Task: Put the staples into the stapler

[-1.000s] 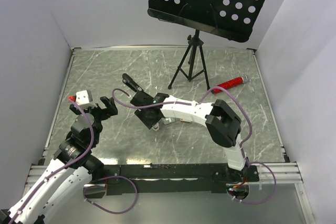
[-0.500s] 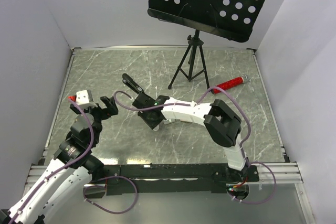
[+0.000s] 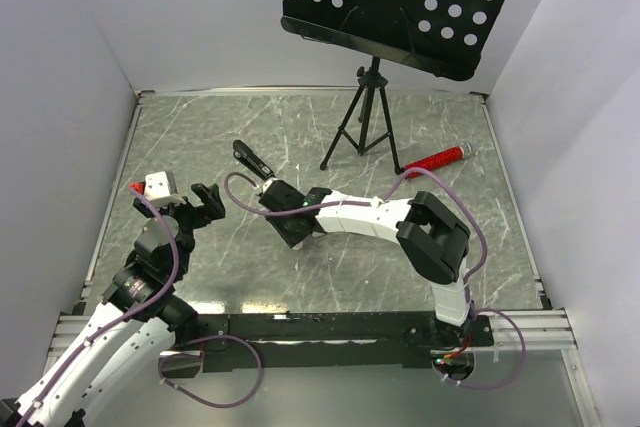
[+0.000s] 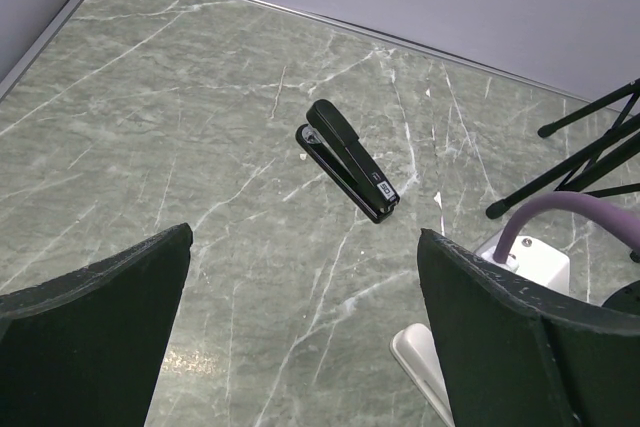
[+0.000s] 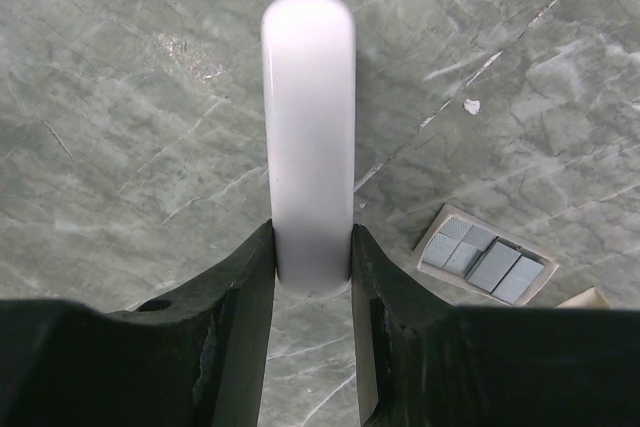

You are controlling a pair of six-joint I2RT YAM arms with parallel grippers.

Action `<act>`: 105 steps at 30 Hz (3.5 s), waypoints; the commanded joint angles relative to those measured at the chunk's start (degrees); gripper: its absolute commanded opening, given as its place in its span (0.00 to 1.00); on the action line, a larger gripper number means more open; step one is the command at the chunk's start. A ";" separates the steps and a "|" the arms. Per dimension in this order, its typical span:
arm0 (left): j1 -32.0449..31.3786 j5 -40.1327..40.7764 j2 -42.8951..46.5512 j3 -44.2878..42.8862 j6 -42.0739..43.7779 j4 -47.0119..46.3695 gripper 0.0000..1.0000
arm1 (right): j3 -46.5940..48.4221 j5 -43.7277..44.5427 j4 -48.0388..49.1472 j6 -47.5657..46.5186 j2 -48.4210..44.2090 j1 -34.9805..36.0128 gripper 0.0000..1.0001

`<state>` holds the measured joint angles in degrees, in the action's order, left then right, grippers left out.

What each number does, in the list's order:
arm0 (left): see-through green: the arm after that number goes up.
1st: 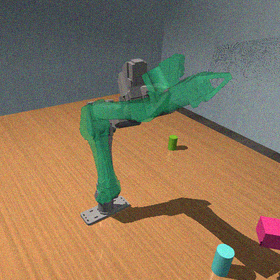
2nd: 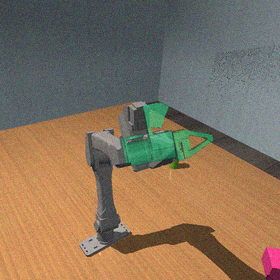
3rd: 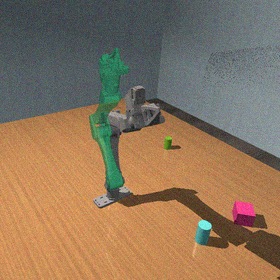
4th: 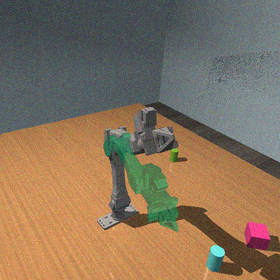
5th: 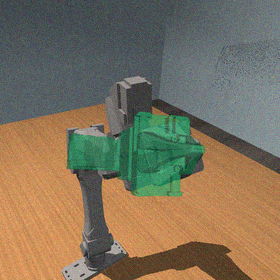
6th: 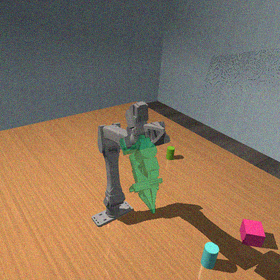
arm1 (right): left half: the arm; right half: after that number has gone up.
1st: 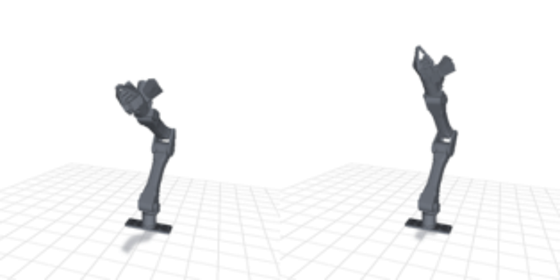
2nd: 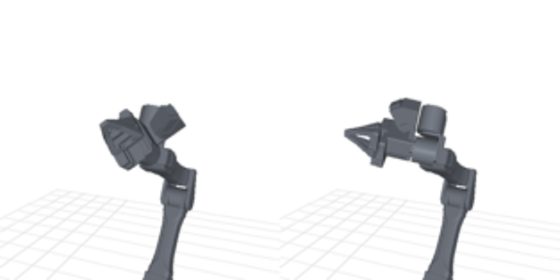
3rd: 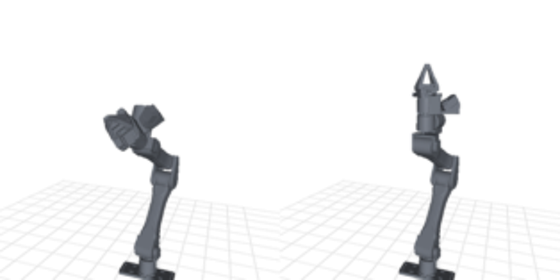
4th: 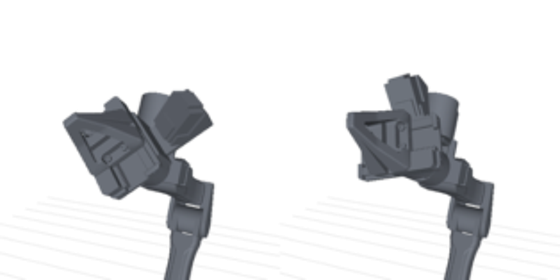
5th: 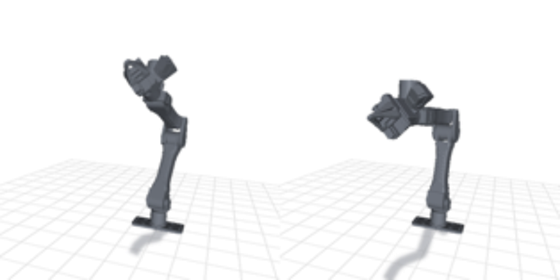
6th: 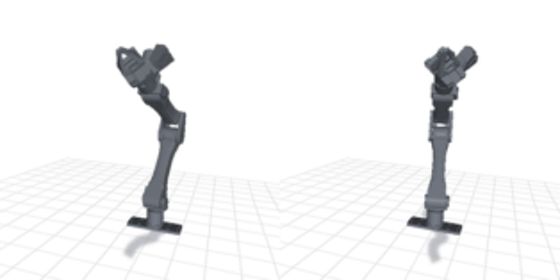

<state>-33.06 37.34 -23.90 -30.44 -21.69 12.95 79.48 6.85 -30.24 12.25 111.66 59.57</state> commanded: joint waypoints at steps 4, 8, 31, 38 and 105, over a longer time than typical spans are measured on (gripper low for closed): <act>0.19 0.10 0.52 0.29 0.69 -2.32 0.99 | 4.17 -2.63 -11.32 1.64 1.37 -0.16 0.00; 0.10 0.27 0.52 0.11 0.60 -2.14 0.99 | 9.46 -2.55 -15.02 1.20 1.72 -0.25 0.00; 0.19 0.28 1.67 0.29 0.25 -2.31 0.99 | -1.60 6.33 -20.83 3.66 -21.47 -17.90 0.00; 0.28 0.28 0.87 -0.06 0.16 -2.14 0.99 | -12.05 7.39 -19.07 7.61 -26.49 -30.73 0.00; 12.93 -1.57 -100.30 -66.07 -41.77 23.08 0.57 | -40.99 2.11 3.96 9.37 -74.04 -39.88 1.00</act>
<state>-19.92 35.20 -125.34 -95.29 -62.19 33.74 39.09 7.27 -29.15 22.74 37.28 18.79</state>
